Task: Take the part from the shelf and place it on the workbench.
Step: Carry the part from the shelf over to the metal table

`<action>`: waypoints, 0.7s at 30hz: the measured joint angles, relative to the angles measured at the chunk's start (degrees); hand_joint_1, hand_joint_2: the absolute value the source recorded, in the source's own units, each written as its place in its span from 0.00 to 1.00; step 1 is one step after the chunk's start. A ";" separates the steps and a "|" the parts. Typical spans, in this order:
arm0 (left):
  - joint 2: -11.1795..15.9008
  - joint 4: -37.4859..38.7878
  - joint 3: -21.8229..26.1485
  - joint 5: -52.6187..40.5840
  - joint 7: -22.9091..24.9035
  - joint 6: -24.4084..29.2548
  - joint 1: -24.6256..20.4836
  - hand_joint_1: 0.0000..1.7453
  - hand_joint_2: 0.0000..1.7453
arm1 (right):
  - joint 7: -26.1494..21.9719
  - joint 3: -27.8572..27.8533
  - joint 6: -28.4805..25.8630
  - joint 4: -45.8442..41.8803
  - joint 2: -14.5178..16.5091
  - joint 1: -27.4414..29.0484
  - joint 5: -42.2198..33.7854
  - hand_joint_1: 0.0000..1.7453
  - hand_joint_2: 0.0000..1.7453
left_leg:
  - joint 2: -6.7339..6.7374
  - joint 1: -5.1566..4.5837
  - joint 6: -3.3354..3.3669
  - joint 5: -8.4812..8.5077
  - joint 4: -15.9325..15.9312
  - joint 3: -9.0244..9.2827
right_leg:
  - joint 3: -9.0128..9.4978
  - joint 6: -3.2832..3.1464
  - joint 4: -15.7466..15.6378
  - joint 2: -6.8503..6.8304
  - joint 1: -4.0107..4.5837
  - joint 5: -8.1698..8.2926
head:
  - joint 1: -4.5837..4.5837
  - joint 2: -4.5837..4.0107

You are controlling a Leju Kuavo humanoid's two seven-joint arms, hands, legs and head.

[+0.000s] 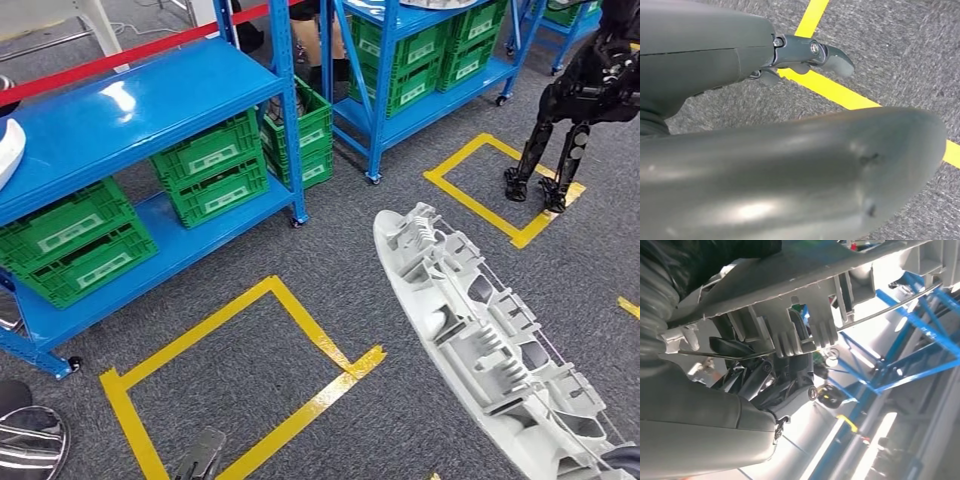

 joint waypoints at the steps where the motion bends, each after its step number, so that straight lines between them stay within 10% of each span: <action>1: 0.10 0.00 -0.11 0.00 0.04 0.04 0.05 0.00 0.00 | 0.12 0.12 0.00 0.01 0.11 0.07 0.04 1.00 1.00 | 0.29 -0.09 -0.27 0.01 0.16 -0.08 | -0.05 -0.65 0.04 0.41 0.14 0.01 | -0.03 0.00; 4: 0.19 0.00 -0.64 -0.05 0.13 0.06 0.09 0.00 0.00 | 0.42 0.33 0.00 0.02 0.37 0.30 0.06 1.00 1.00 | -0.36 0.23 -0.99 -1.24 1.43 -0.58 | -0.57 -1.99 0.04 1.52 0.15 0.38 | -0.18 0.00; 9: -0.09 -0.03 -1.71 -1.03 0.37 -0.14 0.43 0.00 0.00 | 1.25 0.63 0.00 0.03 0.47 0.36 0.33 1.00 1.00 | -4.09 0.36 -0.92 -8.44 16.60 -7.32 | -1.48 -3.32 0.00 3.95 0.68 1.05 | -0.40 0.00; 14: -0.28 -0.05 -2.69 -1.60 0.51 -0.04 0.22 0.00 0.00 | 1.70 0.72 0.00 0.01 0.46 0.55 0.79 1.00 1.00 | -7.51 -0.43 1.73 -0.46 3.51 -1.42 | -1.60 -3.35 0.11 6.96 1.37 1.48 | -0.30 0.00; 17: -0.46 -0.14 -2.79 -1.69 0.59 0.07 -0.03 0.00 0.00 | 1.74 0.73 0.00 0.01 0.46 0.66 0.84 1.00 1.00 | -7.92 -0.72 2.16 -0.16 0.44 -0.45 | -2.47 -2.38 0.07 8.55 0.99 2.12 | -0.56 0.00; 21: -0.86 -0.24 -2.90 -1.71 0.63 0.17 -0.21 0.00 0.00 | 1.78 0.74 -0.01 -0.03 0.45 1.07 0.85 1.00 1.00 | -5.44 -0.14 1.94 0.97 -1.38 -0.02 | -5.68 -1.31 5.42 5.33 1.05 -1.26 | -0.18 0.00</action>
